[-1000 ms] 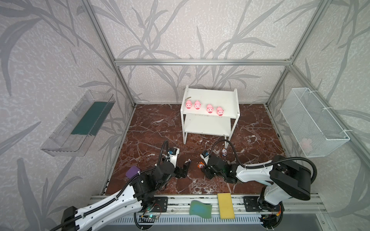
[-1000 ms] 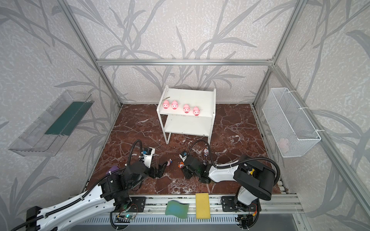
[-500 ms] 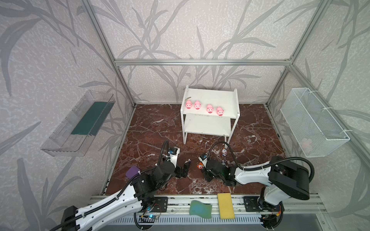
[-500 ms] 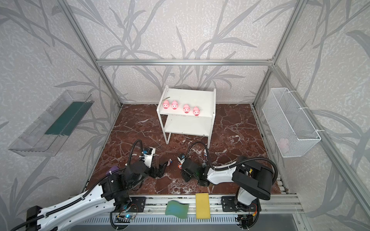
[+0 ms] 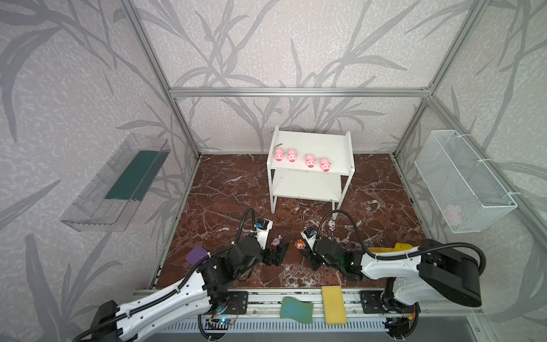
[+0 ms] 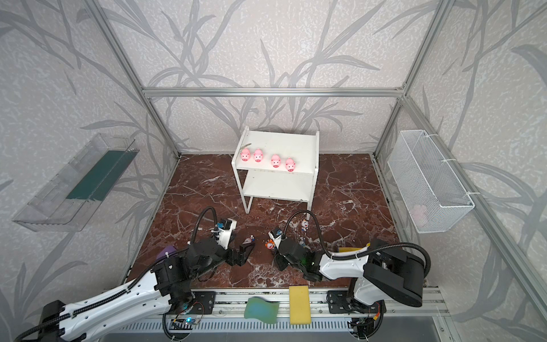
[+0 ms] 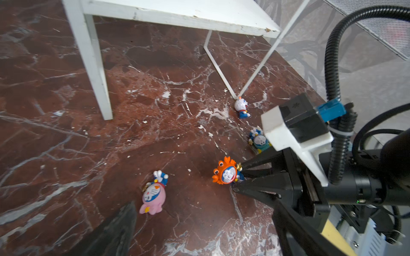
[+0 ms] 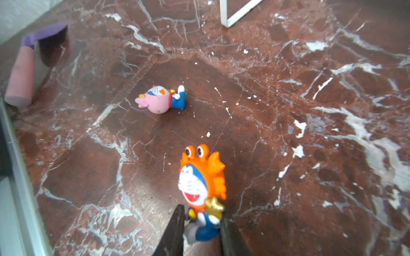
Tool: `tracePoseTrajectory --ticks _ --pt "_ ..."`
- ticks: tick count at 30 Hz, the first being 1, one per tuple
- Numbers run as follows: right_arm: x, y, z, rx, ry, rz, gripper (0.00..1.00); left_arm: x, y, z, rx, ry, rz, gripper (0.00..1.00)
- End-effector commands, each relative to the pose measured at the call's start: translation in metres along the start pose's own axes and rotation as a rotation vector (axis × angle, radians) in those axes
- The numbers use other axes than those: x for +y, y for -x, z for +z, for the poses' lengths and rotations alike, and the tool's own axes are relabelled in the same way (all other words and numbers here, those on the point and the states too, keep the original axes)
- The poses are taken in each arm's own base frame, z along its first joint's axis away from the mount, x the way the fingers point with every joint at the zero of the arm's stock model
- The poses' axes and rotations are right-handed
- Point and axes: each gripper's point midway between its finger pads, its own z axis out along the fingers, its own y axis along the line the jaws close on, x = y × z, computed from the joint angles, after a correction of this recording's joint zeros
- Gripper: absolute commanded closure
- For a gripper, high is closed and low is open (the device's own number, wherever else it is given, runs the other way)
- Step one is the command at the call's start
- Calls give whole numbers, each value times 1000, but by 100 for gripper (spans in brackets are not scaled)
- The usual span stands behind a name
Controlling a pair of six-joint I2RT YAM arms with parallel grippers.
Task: Place and organize the plastic toys onto the shelf
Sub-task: 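Raise the crab figurine toward the left gripper while the left gripper closes on it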
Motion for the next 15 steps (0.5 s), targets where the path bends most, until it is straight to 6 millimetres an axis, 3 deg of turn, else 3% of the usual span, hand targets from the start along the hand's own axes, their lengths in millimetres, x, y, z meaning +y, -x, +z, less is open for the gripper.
tracePoseTrajectory --ticks 1,9,15 --pt "10 40 -17 -164 41 43 86 -27 10 5 -35 -145 -64 6" --pt "17 69 -49 -283 92 62 86 -59 25 17 -55 -281 -115 14" --pt "21 78 -63 -324 106 55 86 -71 39 22 -82 -321 -125 32"
